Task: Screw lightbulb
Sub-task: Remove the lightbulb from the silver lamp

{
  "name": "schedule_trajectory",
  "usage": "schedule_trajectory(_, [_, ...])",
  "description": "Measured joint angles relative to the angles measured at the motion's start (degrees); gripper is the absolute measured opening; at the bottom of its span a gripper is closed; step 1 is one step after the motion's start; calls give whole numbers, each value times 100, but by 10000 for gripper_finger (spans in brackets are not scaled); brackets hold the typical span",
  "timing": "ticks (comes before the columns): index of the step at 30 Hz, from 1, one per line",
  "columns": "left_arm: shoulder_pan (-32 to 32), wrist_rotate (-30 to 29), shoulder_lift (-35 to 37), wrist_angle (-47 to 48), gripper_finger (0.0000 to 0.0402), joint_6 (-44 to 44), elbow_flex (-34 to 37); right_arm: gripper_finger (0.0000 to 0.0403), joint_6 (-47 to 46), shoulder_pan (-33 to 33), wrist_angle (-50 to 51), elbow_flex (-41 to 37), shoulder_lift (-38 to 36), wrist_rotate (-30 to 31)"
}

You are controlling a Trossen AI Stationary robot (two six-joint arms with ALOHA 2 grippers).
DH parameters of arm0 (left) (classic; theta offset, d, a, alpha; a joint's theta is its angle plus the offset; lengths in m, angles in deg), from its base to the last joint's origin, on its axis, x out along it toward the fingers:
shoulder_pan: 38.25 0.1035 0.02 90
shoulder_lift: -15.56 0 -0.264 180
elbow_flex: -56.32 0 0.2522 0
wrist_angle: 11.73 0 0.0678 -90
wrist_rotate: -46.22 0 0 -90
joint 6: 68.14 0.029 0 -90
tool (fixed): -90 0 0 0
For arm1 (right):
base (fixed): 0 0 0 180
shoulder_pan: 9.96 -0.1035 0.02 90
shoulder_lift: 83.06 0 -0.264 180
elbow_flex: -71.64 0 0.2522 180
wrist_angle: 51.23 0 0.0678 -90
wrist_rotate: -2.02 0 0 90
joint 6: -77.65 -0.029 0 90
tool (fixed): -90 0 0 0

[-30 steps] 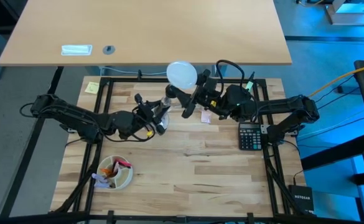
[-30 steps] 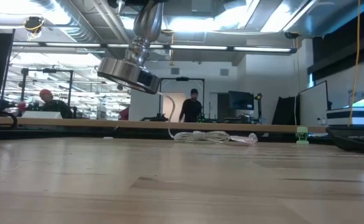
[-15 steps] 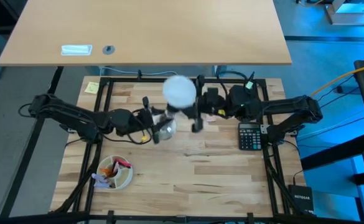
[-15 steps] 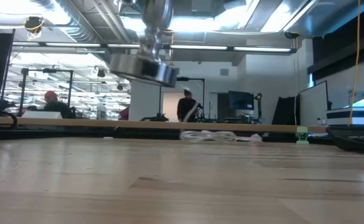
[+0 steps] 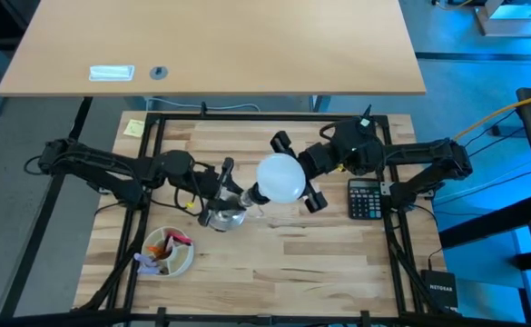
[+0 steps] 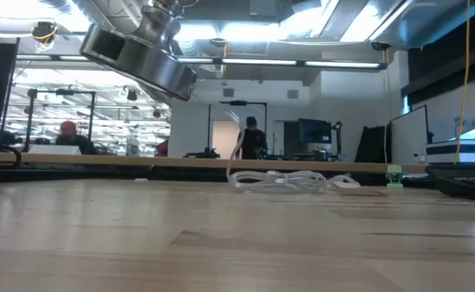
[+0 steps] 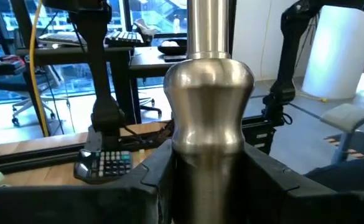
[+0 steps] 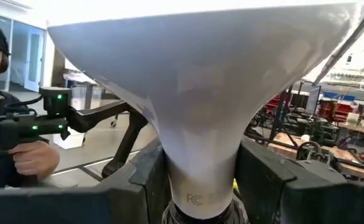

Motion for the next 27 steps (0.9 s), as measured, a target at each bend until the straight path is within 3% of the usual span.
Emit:
schedule_trajectory(4, [33, -113, 0, -32, 124, 4, -2, 167, -27, -14, -12, 0, 0, 524])
schedule_trajectory(14, [-17, -1519, 13, -99, 124, 30, -20, 263, 56, -14, 515, -11, -101, 2196])
schedule_trajectory(20, [-112, -2433, 73, -61, 124, 22, -20, 306, 103, -17, 1799, -13, -619, 2688])
schedule_trajectory(27, [-140, -2969, 195, 57, 124, 26, -20, 325, -407, -17, 3748, -7, -1487, 3312])
